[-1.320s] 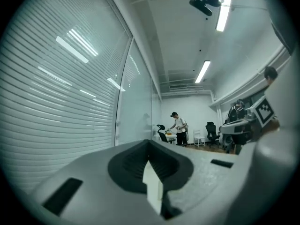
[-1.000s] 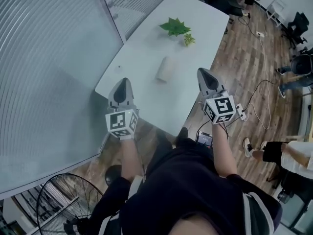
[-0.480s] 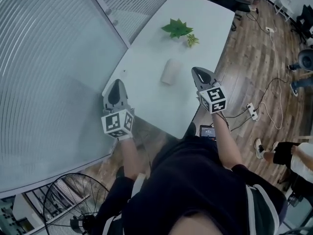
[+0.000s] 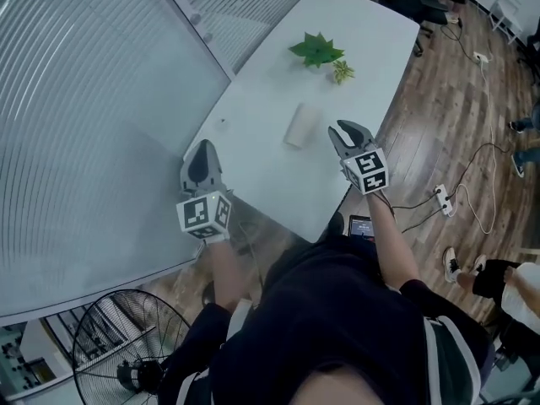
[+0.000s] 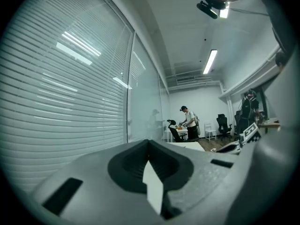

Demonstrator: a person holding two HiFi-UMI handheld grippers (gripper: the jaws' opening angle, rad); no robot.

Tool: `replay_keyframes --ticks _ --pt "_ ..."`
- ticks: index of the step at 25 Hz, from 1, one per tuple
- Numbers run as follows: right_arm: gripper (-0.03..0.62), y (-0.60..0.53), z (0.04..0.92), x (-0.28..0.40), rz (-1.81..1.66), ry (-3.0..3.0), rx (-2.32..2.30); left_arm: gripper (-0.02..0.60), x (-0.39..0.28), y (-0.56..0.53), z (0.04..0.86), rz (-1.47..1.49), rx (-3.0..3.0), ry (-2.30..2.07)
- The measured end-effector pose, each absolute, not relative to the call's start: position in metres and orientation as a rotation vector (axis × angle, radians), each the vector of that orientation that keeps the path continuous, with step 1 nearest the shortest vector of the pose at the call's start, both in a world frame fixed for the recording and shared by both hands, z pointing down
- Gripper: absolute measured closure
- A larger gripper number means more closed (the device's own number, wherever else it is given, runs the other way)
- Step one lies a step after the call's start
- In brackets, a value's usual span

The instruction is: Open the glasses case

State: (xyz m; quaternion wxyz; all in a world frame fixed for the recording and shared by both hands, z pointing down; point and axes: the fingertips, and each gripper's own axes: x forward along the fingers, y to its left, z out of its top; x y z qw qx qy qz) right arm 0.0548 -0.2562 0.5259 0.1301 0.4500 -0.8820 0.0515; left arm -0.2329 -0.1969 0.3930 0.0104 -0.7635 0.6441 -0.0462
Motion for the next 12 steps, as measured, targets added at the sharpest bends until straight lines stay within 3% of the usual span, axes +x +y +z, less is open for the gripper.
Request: replay_keyframes --ticks 6,12 --pt "0.479 -0.272 0.598 0.02 -0.44 -2.227 0.76 0.583 -0.246 -0.182 0.406 -0.206 -2.368 2.053" --pt "0.487 -0.277 0.668 -0.007 -0.717 -2.006 0.35 0.583 -0.255 -0.167 0.435 -0.295 -2.369 2.128"
